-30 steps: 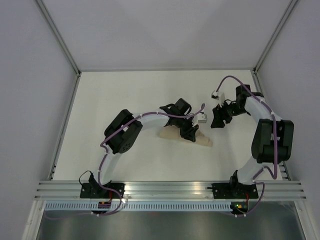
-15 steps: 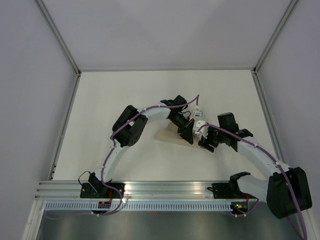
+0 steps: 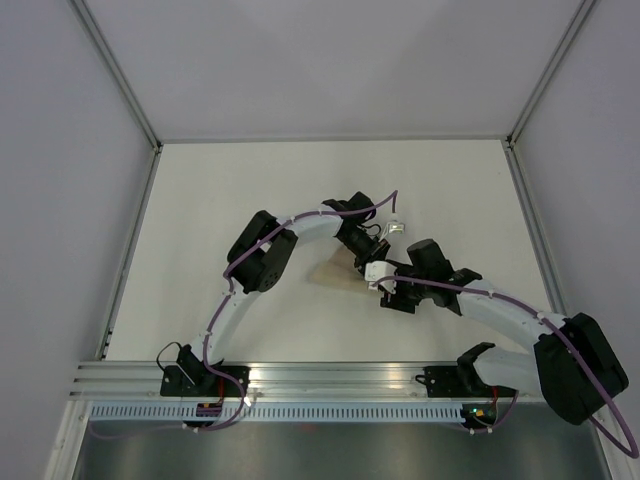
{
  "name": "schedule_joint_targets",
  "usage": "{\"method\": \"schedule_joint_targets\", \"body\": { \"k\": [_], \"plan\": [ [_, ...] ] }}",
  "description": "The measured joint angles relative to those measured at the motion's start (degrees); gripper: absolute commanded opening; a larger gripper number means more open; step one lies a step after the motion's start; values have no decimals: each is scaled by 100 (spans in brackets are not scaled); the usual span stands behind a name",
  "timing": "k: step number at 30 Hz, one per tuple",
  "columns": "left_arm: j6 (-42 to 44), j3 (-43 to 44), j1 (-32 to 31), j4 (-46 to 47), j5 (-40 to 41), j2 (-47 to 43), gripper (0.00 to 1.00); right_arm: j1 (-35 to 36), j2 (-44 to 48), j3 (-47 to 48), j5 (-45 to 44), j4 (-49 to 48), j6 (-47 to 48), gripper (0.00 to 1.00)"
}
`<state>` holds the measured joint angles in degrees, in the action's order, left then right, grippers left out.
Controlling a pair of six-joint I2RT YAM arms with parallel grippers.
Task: Fold the napkin, place the utensils inside, and roll it up
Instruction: Roll the napkin with the utensil
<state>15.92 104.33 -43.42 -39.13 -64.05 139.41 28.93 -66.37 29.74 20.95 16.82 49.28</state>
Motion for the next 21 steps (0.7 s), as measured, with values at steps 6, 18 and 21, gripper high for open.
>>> {"method": "schedule_joint_targets", "body": {
  "k": [6, 18, 21],
  "plan": [
    [-7, 17, 0, -20, 2, 7, 9, 201, -385, -201, -348, -431, 9, 49],
    [-444, -732, 68, 813, 688, -662, 43, 232, -688, 13, -520, -402, -2, 15],
    [-651, -1054, 258, 1231, 988, -1078, 43, 229, -863, 223, -516, -164, -4, 14]
  ]
}}
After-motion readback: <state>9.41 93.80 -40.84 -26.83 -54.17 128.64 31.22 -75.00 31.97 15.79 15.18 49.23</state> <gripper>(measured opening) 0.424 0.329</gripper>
